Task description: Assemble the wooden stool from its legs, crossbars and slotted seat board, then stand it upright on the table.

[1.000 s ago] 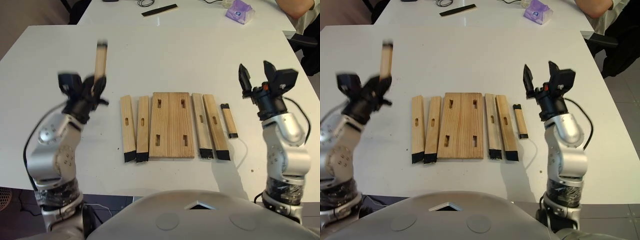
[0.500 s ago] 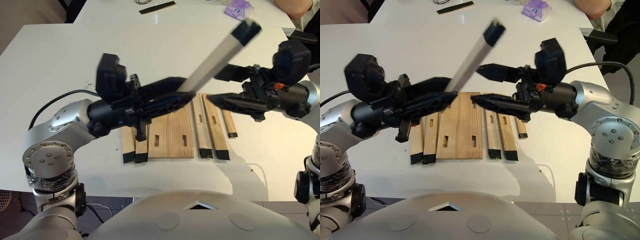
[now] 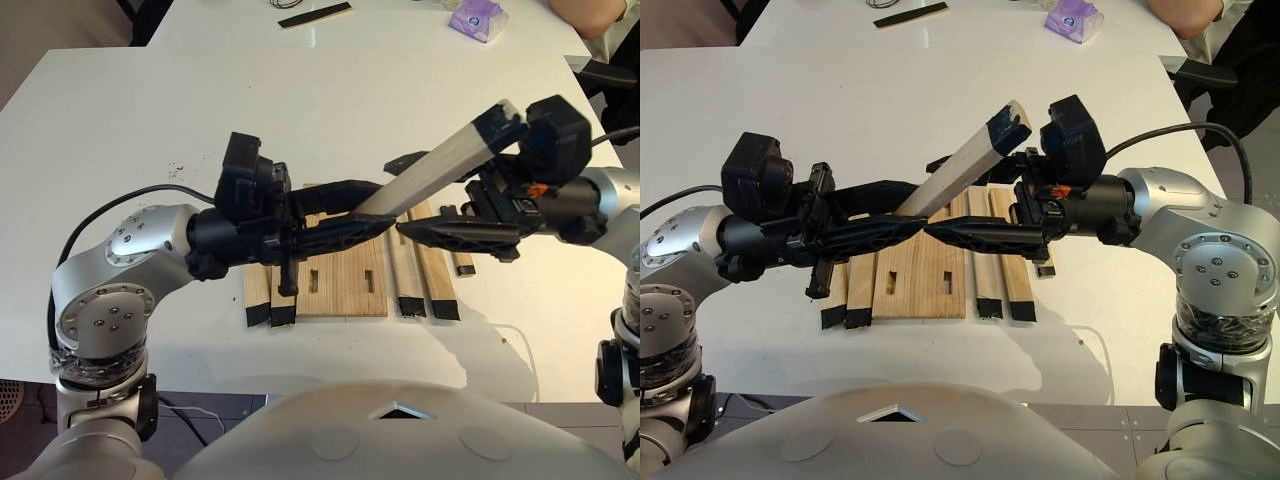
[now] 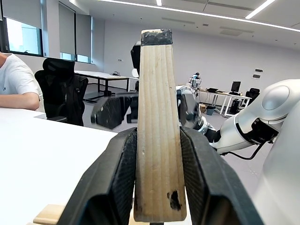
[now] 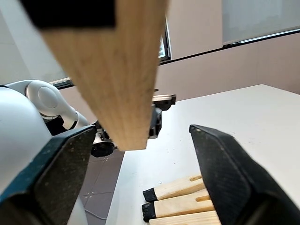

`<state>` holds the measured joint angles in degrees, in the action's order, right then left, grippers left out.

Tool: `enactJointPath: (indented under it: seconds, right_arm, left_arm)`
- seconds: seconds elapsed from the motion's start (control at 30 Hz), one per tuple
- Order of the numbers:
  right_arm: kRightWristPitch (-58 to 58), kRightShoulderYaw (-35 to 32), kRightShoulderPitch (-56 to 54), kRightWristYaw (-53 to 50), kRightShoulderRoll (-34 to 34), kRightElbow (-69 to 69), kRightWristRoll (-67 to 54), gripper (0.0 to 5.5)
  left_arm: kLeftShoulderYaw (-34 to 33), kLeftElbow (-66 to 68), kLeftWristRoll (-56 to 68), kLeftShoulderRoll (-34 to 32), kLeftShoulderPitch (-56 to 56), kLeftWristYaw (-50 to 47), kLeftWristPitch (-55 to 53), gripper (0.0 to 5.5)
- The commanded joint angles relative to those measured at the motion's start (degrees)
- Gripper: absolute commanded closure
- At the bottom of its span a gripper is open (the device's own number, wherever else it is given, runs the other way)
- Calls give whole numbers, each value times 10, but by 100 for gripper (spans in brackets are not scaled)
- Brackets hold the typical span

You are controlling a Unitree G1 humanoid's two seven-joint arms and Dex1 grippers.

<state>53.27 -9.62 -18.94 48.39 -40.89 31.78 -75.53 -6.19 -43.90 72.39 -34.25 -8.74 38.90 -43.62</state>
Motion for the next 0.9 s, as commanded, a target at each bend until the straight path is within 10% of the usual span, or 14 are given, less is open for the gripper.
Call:
enactJointPath:
  seconds: [0.03,0.4,0.9]
  right_arm:
    - [-4,-21,-3,-6,-14,3,-20,181]
    - [-1,-14,-9,-3,-24,11,-49,181]
    - [-14,15,13,42,-57,18,31,409]
  left_arm:
    - [7,-8,-8,-11,15,8,9,421]
    - [29,18,-35,-11,23,12,23,421]
    - [14,34,-17,-19,35,27,21,421]
